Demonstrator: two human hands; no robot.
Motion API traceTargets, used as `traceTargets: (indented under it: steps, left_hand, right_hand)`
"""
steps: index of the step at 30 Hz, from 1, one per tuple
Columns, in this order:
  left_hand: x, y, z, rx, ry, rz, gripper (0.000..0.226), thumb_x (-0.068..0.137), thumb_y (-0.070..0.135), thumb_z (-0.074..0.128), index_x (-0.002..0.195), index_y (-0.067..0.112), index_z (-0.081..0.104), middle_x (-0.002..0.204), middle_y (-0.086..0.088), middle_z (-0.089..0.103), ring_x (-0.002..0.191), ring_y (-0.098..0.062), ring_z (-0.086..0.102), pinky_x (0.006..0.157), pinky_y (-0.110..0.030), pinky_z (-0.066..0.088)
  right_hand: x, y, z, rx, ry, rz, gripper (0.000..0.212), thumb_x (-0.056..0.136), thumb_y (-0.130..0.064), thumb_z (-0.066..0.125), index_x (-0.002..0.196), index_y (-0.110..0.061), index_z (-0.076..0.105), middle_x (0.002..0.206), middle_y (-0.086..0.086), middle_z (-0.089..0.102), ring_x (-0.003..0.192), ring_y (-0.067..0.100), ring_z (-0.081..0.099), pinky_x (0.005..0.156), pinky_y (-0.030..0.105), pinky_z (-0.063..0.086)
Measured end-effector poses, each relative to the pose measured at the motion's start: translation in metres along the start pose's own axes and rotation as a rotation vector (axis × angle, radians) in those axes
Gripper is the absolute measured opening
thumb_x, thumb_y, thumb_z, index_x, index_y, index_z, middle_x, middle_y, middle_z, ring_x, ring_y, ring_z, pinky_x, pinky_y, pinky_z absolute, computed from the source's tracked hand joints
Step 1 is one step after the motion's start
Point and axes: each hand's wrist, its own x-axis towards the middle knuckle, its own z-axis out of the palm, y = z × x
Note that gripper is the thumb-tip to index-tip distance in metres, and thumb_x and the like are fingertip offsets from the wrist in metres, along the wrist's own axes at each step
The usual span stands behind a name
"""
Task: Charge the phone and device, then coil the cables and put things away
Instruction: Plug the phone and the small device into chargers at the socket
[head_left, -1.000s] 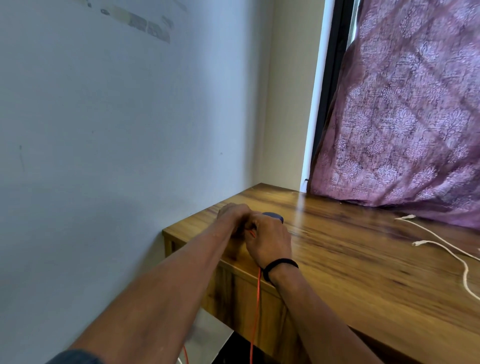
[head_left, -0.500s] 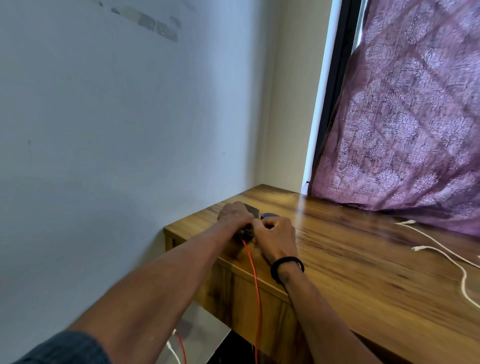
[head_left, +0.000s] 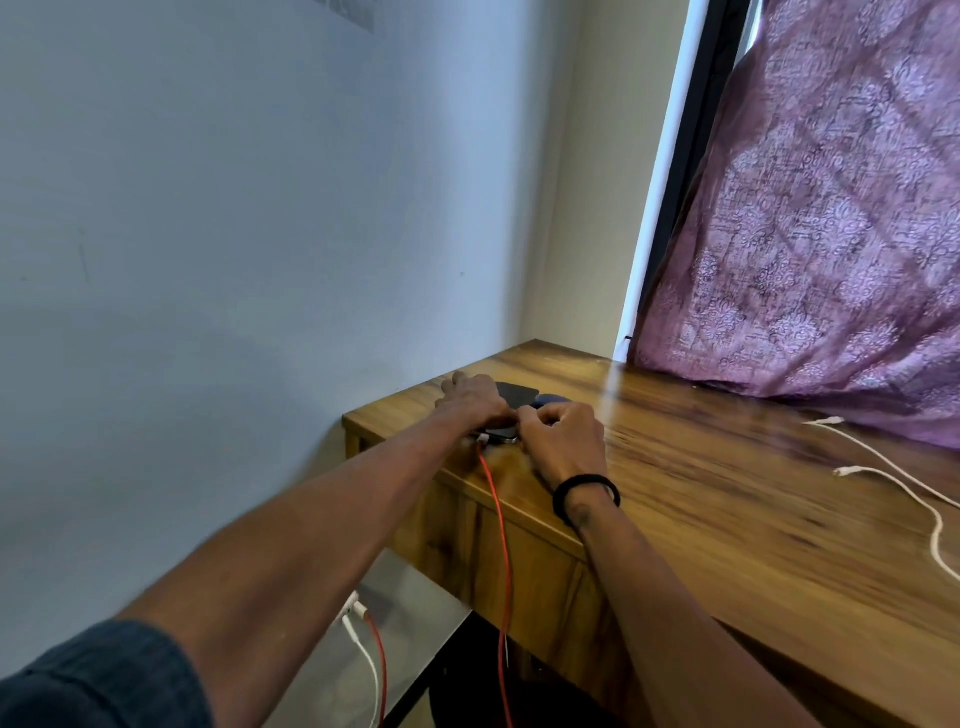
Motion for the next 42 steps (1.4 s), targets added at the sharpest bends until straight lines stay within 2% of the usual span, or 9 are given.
traceTargets:
  steps: [5, 10, 16, 22, 28, 32, 35, 38, 42]
  left_hand:
    - [-0.034, -0.025, -0.020, -0.195, 0.163, 0.152, 0.065, 0.081, 0.061, 0.072, 0.121, 0.011, 0.067, 0.126, -0.012, 0.067, 0.125, -0.031, 0.053, 0.102, -0.039, 0.047]
    - [-0.090, -0.073, -0.029, -0.364, 0.413, 0.113, 0.011, 0.080, 0.034, 0.074, 0.082, 0.025, 0.069, 0.088, 0.002, 0.071, 0.093, -0.017, 0.066, 0.076, -0.025, 0.046]
    - [-0.151, -0.128, -0.012, -0.604, 0.562, -0.061, 0.017, 0.078, 0.035, 0.073, 0.076, 0.020, 0.067, 0.070, 0.008, 0.068, 0.069, -0.012, 0.066, 0.066, -0.025, 0.051]
    - [-0.222, -0.210, 0.085, -0.661, 0.505, -0.194, 0.033, 0.088, 0.033, 0.067, 0.065, 0.014, 0.052, 0.056, 0.005, 0.051, 0.056, -0.011, 0.050, 0.059, -0.032, 0.043]
    - [-0.278, -0.287, 0.203, -0.499, -0.152, -0.497, 0.017, 0.079, 0.035, 0.075, 0.094, 0.029, 0.069, 0.098, -0.001, 0.076, 0.095, -0.023, 0.072, 0.085, -0.031, 0.055]
    - [-0.288, -0.289, 0.239, -0.376, -0.353, -0.276, 0.048, 0.087, 0.021, 0.074, 0.134, 0.021, 0.063, 0.133, -0.005, 0.067, 0.115, -0.027, 0.065, 0.096, -0.029, 0.046]
    - [-0.288, -0.284, 0.243, -0.378, -0.331, -0.212, 0.023, 0.092, 0.025, 0.068, 0.114, 0.019, 0.075, 0.114, -0.004, 0.075, 0.103, -0.023, 0.069, 0.086, -0.026, 0.048]
    - [-0.289, -0.286, 0.239, -0.382, -0.335, -0.181, 0.016, 0.090, 0.035, 0.071, 0.099, 0.022, 0.075, 0.098, -0.001, 0.075, 0.095, -0.020, 0.070, 0.081, -0.032, 0.054]
    - [-0.280, -0.291, 0.234, -0.368, -0.270, -0.220, 0.033, 0.087, 0.037, 0.072, 0.114, 0.028, 0.056, 0.092, 0.002, 0.068, 0.089, -0.022, 0.066, 0.074, -0.029, 0.047]
  right_hand:
    - [-0.016, -0.012, -0.001, -0.140, 0.042, -0.111, 0.044, 0.094, -0.036, 0.067, 0.059, -0.008, 0.067, 0.071, -0.001, 0.070, 0.069, 0.016, 0.060, 0.055, 0.029, 0.039]
    - [-0.057, -0.024, 0.011, -0.206, 0.146, -0.347, 0.027, 0.091, -0.033, 0.062, 0.072, -0.016, 0.070, 0.068, -0.003, 0.066, 0.069, 0.019, 0.065, 0.064, 0.029, 0.042]
    - [-0.131, -0.006, 0.075, -0.095, 0.067, -0.714, 0.021, 0.088, -0.023, 0.064, 0.070, -0.014, 0.067, 0.064, -0.001, 0.064, 0.056, 0.016, 0.054, 0.071, 0.034, 0.046]
    - [-0.198, 0.076, 0.137, -0.266, -0.600, -0.240, 0.035, 0.079, -0.030, 0.057, 0.055, -0.005, 0.051, 0.050, 0.007, 0.056, 0.051, 0.024, 0.058, 0.051, 0.039, 0.049]
    - [-0.248, 0.148, 0.156, -0.489, -1.301, 0.424, 0.025, 0.098, -0.009, 0.055, 0.098, 0.007, 0.075, 0.092, 0.020, 0.078, 0.080, 0.030, 0.079, 0.077, 0.038, 0.066]
    - [-0.265, 0.192, 0.166, -0.467, -1.241, 0.567, 0.026, 0.097, -0.007, 0.061, 0.117, 0.005, 0.071, 0.089, 0.014, 0.072, 0.075, 0.024, 0.077, 0.068, 0.032, 0.064]
    - [-0.268, 0.212, 0.170, -0.404, -1.076, 0.598, 0.032, 0.090, -0.003, 0.066, 0.122, -0.001, 0.068, 0.085, 0.009, 0.070, 0.077, 0.026, 0.073, 0.076, 0.039, 0.065]
    - [-0.273, 0.214, 0.174, -0.266, -1.069, 0.691, 0.034, 0.093, -0.008, 0.065, 0.121, -0.026, 0.064, 0.081, 0.004, 0.062, 0.057, 0.015, 0.062, 0.045, 0.023, 0.052]
    - [-0.276, 0.222, 0.188, -0.129, -0.948, 0.758, 0.041, 0.093, -0.061, 0.054, 0.093, -0.020, 0.056, 0.075, 0.002, 0.046, 0.054, 0.015, 0.050, 0.044, 0.015, 0.039]
